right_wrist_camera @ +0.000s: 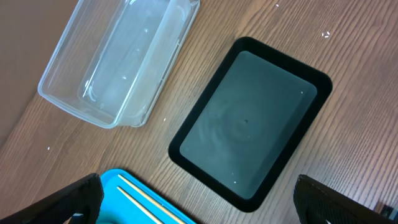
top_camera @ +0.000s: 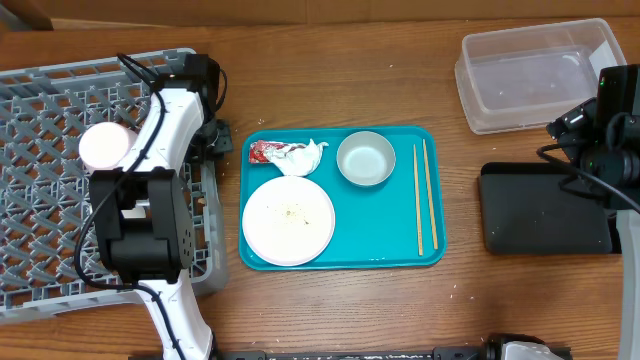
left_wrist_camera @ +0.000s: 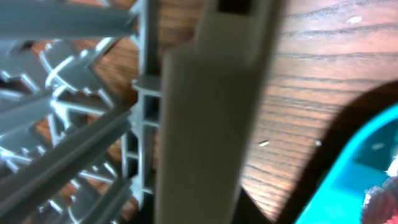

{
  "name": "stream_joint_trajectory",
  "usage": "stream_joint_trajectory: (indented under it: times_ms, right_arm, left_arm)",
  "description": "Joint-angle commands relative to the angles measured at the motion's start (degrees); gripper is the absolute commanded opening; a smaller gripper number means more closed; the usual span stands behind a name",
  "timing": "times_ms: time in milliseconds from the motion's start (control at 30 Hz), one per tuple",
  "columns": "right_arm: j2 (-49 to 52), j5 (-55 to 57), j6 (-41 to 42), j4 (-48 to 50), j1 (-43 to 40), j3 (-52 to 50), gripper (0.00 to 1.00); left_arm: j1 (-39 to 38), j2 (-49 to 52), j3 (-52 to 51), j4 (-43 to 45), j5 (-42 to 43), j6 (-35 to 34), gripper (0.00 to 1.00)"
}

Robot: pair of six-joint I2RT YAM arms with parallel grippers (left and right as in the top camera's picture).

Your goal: Sort waste into correct bins and load items into the dishwasher

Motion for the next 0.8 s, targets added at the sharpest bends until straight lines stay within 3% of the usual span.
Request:
stream_joint_trajectory:
  times_ms: [0, 167, 367, 633, 767]
  right_arm:
    - [-0.07, 0.15, 0.2, 0.11, -0.33, 0.46, 1.0]
    - [-0.07, 0.15, 0.2, 0.11, -0.33, 0.46, 1.0]
    - [-0.07, 0.15, 0.2, 0.11, -0.33, 0.46, 1.0]
    - [-0.07, 0.15, 0.2, 0.11, -0.33, 0.46, 1.0]
    - [-0.07, 0.15, 0.2, 0.11, -0.33, 0.46, 1.0]
  left_arm:
    - [-0.66, 0.48, -0.07, 0.2, -0.46, 5.53, 0.16]
    - [-0.66, 0.48, -0.07, 0.35, -0.46, 10.23, 0.19]
    - [-0.68, 0.48, -0.07, 0.31, -0.46, 16.0, 0.05]
    - [-0.68, 0.48, -0.07, 0.37, -0.13, 18.71, 0.04]
    - [-0.83, 0.48, -0.07, -0.13, 8.35, 26.8, 0.04]
